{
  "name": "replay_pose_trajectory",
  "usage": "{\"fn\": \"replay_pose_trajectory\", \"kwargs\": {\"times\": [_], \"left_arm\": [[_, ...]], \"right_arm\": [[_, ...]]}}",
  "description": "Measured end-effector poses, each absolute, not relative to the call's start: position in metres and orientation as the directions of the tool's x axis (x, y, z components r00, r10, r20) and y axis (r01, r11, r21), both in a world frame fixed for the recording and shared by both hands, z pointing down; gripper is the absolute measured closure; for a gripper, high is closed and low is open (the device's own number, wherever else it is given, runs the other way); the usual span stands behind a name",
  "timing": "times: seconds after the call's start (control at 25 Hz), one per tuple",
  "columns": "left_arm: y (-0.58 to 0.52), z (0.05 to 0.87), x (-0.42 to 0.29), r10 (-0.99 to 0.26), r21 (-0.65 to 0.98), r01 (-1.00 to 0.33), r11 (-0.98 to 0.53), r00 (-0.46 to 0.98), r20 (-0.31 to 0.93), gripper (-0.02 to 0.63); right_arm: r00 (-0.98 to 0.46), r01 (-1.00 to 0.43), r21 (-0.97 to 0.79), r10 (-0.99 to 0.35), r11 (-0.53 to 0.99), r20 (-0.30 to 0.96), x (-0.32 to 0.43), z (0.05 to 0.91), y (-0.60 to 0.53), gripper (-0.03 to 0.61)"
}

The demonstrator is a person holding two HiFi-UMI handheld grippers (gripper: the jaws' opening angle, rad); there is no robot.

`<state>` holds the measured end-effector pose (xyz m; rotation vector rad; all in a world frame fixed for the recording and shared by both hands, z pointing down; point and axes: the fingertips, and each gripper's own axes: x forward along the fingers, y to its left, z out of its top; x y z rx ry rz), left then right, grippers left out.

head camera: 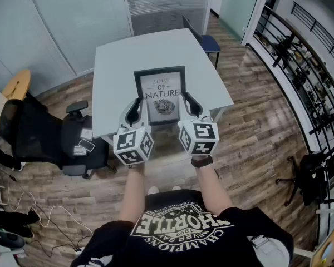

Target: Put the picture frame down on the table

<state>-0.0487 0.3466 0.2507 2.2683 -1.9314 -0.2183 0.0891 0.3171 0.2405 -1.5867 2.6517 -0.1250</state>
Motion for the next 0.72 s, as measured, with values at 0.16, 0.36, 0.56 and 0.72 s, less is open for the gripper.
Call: {"fn": "replay_pose_trajectory", "kwargs": {"times": [0.16,0.36,0.56,0.72], "left_arm": [[0.349,0.248,-0.033,-0.989,0.187,-0.972,-0.144,0.145,-0.006,0.543],[0.353,0.246,-0.031,-0.992,0.159,-0.980,-0.123,0.125,-0.001,0.545],[0.358,0.248,-0.019,-0.994,0.146,-0.984,-0.106,0.108,0.011,0.545],[0.355,0.252,-0.012,-0.994,0.138,-0.985,-0.104,0.108,0.016,0.545]], "right_arm": [[-0.467,-0.881,-0.087,-0.884,0.465,-0.005,0.104,0.237,0.321,0.514],[-0.480,-0.875,-0.069,-0.877,0.480,-0.019,0.105,0.234,0.324,0.514],[-0.496,-0.865,-0.073,-0.868,0.497,-0.024,0.117,0.238,0.327,0.514],[-0.492,-0.866,-0.085,-0.870,0.493,-0.024,0.124,0.242,0.322,0.514]]}}
